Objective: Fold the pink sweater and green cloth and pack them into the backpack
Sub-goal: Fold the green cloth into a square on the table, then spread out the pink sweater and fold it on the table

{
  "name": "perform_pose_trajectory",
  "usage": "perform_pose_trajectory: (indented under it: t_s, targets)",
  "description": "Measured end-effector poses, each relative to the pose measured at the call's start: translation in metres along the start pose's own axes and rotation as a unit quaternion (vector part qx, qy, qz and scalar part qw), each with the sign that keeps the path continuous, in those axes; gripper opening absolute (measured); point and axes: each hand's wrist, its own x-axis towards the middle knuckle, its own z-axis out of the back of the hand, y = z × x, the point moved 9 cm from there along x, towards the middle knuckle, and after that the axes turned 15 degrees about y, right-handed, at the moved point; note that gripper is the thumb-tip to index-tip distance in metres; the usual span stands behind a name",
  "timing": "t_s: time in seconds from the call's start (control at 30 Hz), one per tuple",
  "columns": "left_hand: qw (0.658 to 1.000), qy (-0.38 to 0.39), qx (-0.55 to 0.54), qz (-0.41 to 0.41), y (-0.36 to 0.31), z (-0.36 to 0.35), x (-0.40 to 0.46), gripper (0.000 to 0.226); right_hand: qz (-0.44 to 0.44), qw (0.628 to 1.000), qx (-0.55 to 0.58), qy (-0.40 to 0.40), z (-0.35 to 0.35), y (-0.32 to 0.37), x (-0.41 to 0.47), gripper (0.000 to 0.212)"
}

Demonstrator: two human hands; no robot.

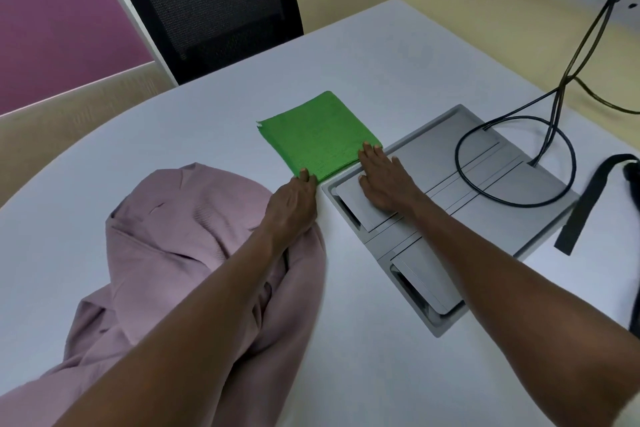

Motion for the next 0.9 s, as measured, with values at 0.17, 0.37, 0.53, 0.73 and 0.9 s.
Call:
perform_pose_trajectory:
  t_s: [0.17,0.37,0.53,0.73,0.9]
  targets:
    - [0.999,0.034,-0.003,-0.013,0.001,-0.006,-0.007,0.056,-0.007,1.000,0.011,0.017,0.002,0.003,-0.008,0.061]
    - [0.998,-0.041,-0.052,0.022,0.010,-0.007,-0.058,0.065,0.005,0.989,0.127,-0.079,0.014,0.036,-0.048,0.059]
    - [0.980,-0.119,-0.119,0.104,0.036,-0.004,-0.140,0.065,0.060,0.964,0.243,-0.090,-0.033,0.106,-0.109,0.062]
    - [0.898,-0.094,-0.266,0.338,0.084,-0.034,-0.221,0.116,0.061,0.938,0.338,-0.045,-0.094,0.176,-0.164,0.069]
    - [0.806,-0.057,-0.432,0.401,0.100,-0.076,-0.263,0.137,0.054,0.946,0.318,-0.018,-0.119,0.190,-0.193,0.067]
